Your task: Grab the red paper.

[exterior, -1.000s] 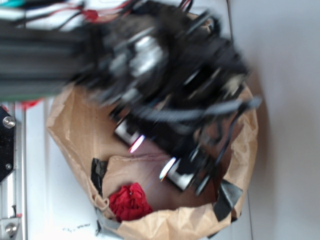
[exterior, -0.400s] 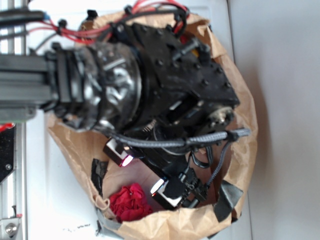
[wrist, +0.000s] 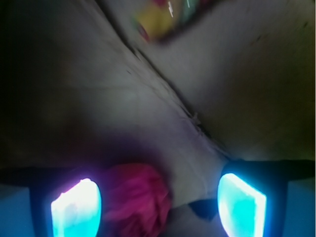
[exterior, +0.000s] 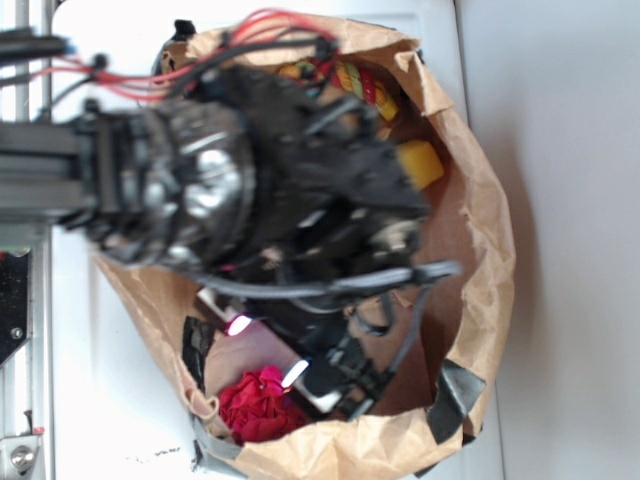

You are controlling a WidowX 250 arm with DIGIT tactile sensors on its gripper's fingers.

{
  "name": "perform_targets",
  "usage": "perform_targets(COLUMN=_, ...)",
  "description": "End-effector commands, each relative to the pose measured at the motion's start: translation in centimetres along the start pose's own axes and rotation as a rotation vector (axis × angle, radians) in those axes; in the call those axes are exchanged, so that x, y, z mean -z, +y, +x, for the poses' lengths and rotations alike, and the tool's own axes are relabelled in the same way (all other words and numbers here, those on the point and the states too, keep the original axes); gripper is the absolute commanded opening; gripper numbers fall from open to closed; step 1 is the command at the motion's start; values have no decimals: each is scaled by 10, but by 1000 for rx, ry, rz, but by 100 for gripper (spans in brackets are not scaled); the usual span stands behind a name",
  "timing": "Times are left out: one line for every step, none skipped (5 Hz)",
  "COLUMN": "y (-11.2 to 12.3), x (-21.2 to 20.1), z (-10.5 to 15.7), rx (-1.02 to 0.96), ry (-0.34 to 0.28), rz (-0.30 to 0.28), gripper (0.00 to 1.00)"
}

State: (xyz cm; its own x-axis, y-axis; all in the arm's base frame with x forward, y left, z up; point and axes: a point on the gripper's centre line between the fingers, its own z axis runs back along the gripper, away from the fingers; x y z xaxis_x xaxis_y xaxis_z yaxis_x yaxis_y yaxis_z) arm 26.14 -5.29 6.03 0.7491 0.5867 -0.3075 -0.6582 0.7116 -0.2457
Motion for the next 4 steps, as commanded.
perform_targets(y=-30, x=2, z=-26, rx=122, ry=-28, rz=-111, gripper=100)
perform_targets(y=-44, x=7, z=-20, rx=126, ry=-30, rz=-141, gripper=100)
perform_targets(y=-52, x=14, z=-15, rx=128, ry=-5, rz=-134, gripper=100)
perform_targets(y=-55, x=27, z=-16, rx=139, ry=88, rz=-114, gripper=100)
